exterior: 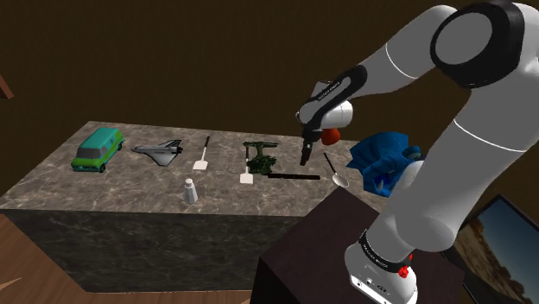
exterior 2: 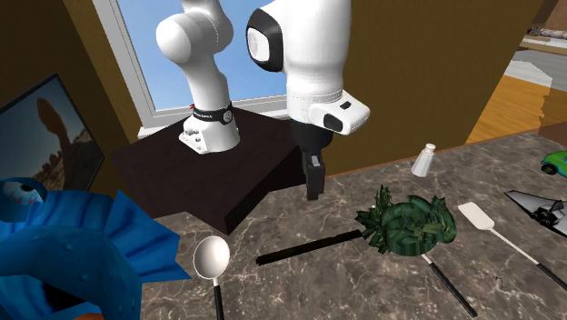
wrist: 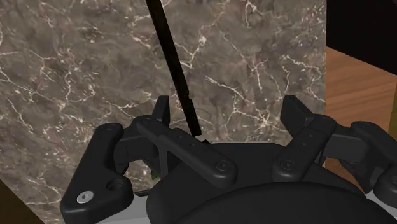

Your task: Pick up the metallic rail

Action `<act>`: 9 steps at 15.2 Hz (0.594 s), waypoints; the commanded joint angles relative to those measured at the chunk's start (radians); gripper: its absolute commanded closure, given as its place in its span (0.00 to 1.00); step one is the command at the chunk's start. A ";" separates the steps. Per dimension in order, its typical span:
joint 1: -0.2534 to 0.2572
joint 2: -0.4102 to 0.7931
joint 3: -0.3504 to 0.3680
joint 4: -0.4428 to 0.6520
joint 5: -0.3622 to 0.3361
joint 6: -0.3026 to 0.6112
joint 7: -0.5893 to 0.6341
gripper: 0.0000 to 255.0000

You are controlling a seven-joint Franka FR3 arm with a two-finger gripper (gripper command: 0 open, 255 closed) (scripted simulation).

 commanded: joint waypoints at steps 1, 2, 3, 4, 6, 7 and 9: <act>0.014 0.111 0.006 0.038 0.155 0.050 -0.166 0.00; 0.003 0.164 0.028 0.061 0.231 0.065 -0.246 0.00; -0.015 0.215 0.057 0.086 0.301 0.078 -0.320 0.00; -0.037 0.264 0.088 0.113 0.364 0.088 -0.390 0.00; -0.096 0.353 0.164 0.169 0.459 0.107 -0.506 0.00; -0.122 0.395 0.197 0.199 0.499 0.114 -0.558 0.00; -0.173 0.476 0.260 0.260 0.559 0.128 -0.647 0.00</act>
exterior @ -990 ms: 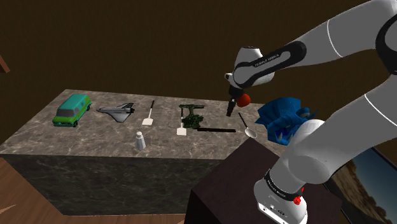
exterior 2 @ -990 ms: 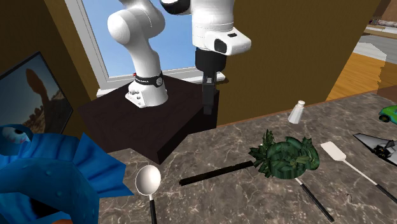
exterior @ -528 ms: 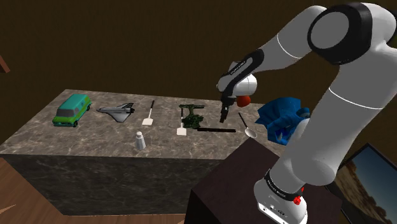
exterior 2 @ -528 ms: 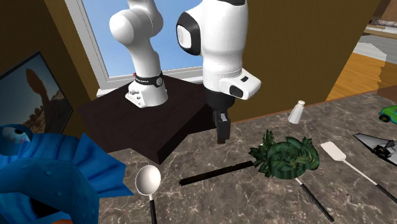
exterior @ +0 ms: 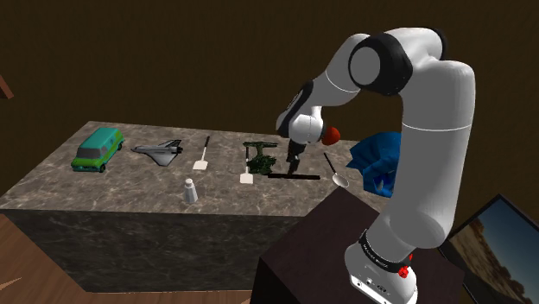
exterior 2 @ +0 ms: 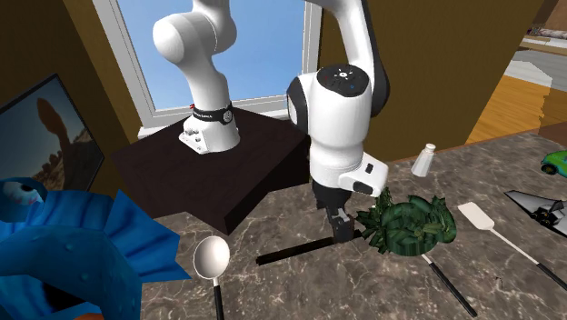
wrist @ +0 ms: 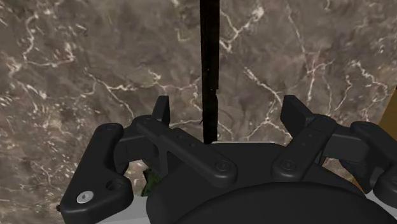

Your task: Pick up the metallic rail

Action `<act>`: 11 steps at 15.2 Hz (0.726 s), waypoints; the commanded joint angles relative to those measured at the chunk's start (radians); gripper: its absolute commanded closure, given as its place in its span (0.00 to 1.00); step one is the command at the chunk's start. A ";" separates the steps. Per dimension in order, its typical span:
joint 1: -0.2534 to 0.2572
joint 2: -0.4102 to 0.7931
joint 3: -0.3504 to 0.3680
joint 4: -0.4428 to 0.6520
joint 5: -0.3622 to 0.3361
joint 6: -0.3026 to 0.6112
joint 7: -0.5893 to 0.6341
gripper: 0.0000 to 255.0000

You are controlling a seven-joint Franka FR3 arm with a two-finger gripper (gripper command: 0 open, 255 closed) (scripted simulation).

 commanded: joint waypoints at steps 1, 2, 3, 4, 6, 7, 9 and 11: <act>-0.042 0.069 0.054 0.048 0.057 0.016 -0.075 0.00; -0.050 0.083 0.064 0.053 0.068 0.024 -0.084 0.00; -0.058 0.097 0.074 0.059 0.079 0.032 -0.094 0.00; -0.065 0.111 0.084 0.064 0.091 0.041 -0.104 0.00; -0.080 0.139 0.103 0.076 0.112 0.057 -0.122 0.00; -0.088 0.154 0.113 0.082 0.123 0.065 -0.132 0.00; -0.100 0.176 0.128 0.092 0.138 0.078 -0.146 0.00; -0.102 0.174 0.128 0.089 0.139 0.079 -0.148 1.00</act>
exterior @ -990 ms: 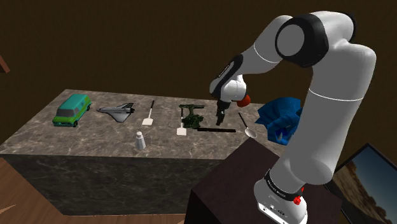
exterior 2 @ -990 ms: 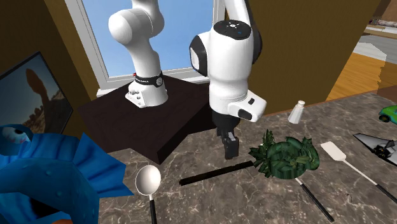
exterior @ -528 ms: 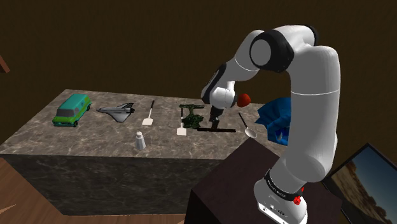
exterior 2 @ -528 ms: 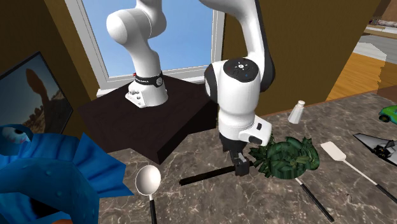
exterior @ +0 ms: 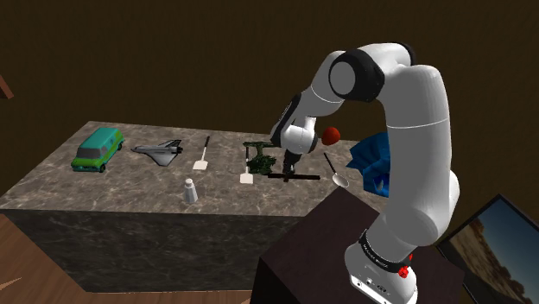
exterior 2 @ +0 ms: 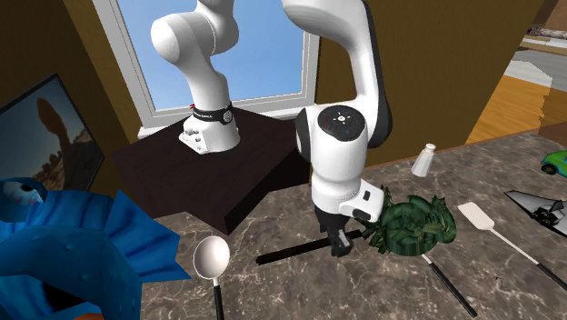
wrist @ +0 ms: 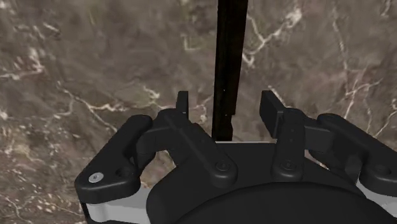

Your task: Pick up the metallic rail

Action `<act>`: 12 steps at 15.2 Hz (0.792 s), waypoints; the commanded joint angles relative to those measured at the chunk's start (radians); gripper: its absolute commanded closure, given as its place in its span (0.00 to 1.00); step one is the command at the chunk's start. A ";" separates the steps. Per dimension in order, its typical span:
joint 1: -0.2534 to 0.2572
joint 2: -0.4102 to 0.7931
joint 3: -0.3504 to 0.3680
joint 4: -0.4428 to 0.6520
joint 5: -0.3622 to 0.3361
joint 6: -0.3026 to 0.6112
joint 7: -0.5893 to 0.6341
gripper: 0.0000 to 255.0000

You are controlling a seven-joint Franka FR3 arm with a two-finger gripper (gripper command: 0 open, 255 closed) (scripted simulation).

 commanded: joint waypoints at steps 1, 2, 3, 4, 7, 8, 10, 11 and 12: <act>-0.002 0.003 0.002 0.001 0.002 0.001 -0.003 1.00; -0.002 0.002 0.001 0.001 0.002 0.001 -0.003 1.00; -0.003 0.003 0.001 0.002 0.002 0.001 -0.003 1.00; -0.003 0.003 0.002 0.002 0.002 0.001 -0.003 1.00; -0.003 0.004 0.002 0.003 0.002 0.001 -0.003 1.00; -0.003 0.003 0.002 0.002 0.002 0.001 -0.003 1.00; 0.007 -0.010 -0.008 -0.002 -0.009 -0.008 0.009 1.00; 0.014 -0.024 -0.018 -0.008 -0.019 -0.016 0.018 1.00; 0.022 -0.038 -0.027 -0.015 -0.029 -0.024 0.027 1.00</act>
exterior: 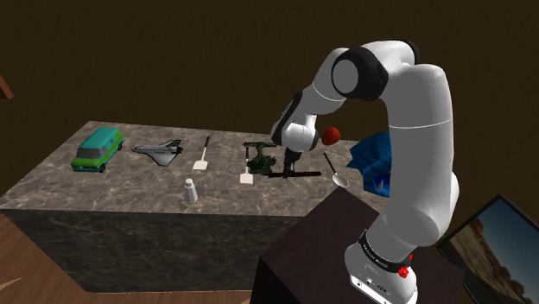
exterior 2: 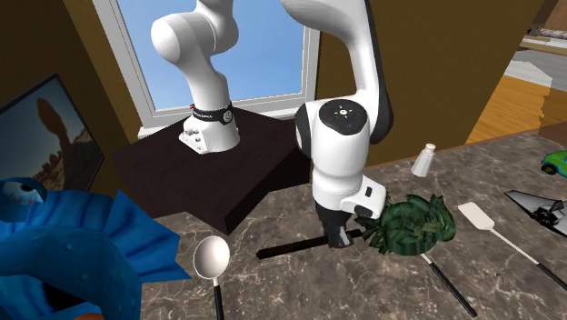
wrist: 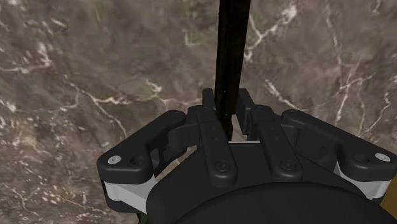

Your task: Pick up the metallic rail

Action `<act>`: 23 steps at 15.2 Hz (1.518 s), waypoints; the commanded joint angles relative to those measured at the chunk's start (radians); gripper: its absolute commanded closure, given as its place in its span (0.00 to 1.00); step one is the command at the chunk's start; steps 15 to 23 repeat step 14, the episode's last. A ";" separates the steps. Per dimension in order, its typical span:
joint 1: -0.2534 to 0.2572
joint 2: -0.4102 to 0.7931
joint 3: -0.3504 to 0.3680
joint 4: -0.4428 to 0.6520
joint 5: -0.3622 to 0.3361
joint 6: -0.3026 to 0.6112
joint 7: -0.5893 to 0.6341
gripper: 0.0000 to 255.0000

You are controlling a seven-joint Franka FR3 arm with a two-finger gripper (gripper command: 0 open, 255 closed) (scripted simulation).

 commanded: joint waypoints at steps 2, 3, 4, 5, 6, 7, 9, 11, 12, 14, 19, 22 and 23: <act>0.022 -0.040 -0.027 -0.017 -0.030 -0.023 0.027 1.00; 0.030 -0.054 -0.037 -0.023 -0.042 -0.031 0.036 1.00; 0.037 -0.068 -0.047 -0.028 -0.053 -0.039 0.046 1.00; 0.045 -0.082 -0.057 -0.033 -0.065 -0.048 0.056 1.00; 0.052 -0.096 -0.067 -0.038 -0.078 -0.056 0.066 1.00; 0.059 -0.110 -0.076 -0.042 -0.090 -0.065 0.077 1.00; 0.074 -0.138 -0.096 -0.051 -0.116 -0.082 0.098 1.00; 0.088 -0.166 -0.115 -0.058 -0.143 -0.099 0.119 1.00; 0.094 -0.179 -0.124 -0.062 -0.156 -0.108 0.130 1.00; 0.095 -0.182 -0.125 -0.062 -0.159 -0.110 0.132 1.00; 0.095 -0.182 -0.125 -0.062 -0.159 -0.110 0.132 1.00; 0.095 -0.182 -0.125 -0.062 -0.159 -0.110 0.132 1.00; 0.095 -0.182 -0.125 -0.062 -0.159 -0.110 0.132 1.00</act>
